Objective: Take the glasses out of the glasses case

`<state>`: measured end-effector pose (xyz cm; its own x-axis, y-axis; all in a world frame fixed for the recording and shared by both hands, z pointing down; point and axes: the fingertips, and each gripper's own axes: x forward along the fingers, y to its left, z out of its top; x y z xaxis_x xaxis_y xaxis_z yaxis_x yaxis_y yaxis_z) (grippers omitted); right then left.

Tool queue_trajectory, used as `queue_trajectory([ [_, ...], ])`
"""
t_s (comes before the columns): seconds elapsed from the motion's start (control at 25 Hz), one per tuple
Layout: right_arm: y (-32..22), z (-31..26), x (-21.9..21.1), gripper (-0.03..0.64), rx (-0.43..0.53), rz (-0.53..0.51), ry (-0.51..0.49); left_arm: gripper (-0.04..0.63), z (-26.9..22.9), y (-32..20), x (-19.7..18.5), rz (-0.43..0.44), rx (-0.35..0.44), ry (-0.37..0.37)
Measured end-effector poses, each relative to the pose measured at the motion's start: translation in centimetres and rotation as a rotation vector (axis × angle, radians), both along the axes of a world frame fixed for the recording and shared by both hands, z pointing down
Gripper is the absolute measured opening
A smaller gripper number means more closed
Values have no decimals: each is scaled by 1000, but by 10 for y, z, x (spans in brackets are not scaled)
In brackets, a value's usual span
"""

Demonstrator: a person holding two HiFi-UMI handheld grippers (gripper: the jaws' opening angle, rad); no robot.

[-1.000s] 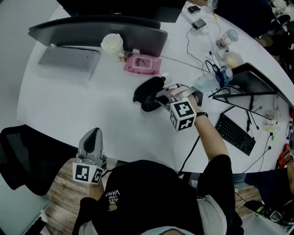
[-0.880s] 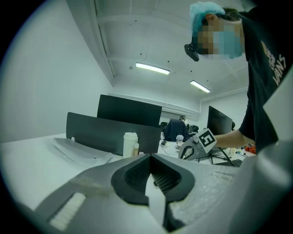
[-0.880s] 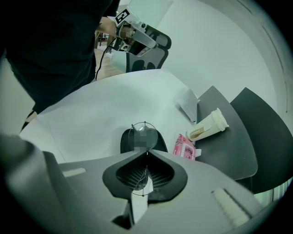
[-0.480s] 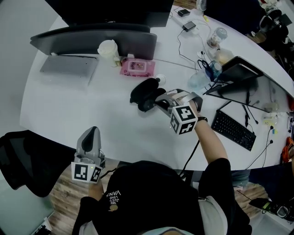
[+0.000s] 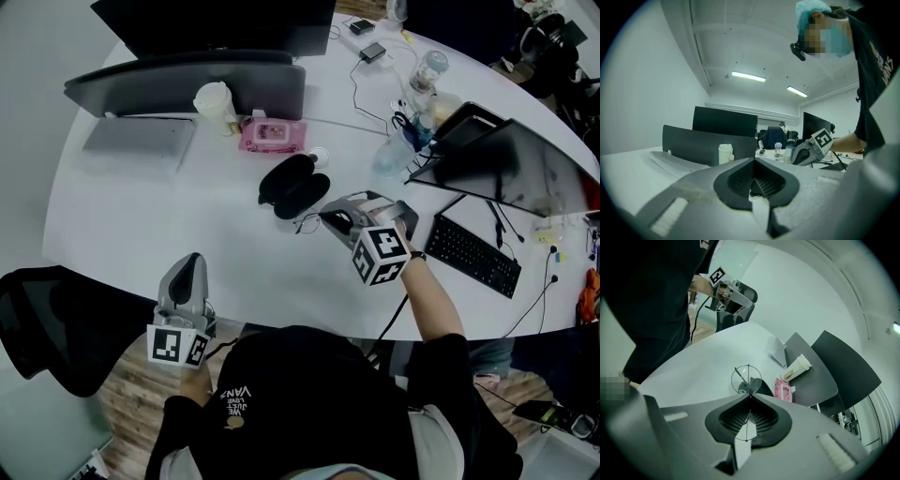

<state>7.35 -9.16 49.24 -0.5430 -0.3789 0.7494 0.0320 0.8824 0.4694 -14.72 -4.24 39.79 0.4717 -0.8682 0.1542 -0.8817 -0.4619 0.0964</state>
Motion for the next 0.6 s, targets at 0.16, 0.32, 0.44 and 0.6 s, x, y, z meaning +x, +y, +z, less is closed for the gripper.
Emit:
queue_trajectory([
  [0.16, 12, -5, 10, 6, 0, 53, -28, 0, -3, 7, 9, 9, 10, -1],
  [0.32, 25, -12, 17, 6, 21, 80, -51, 0, -3, 16, 13, -2, 18, -4],
  [0.44, 34, -20, 21, 6, 44, 109, -81, 1, -4, 21, 16, -10, 27, -4],
  [0.6, 48, -35, 24, 6, 78, 149, -134, 1, -8, 27, 22, -12, 46, -4],
])
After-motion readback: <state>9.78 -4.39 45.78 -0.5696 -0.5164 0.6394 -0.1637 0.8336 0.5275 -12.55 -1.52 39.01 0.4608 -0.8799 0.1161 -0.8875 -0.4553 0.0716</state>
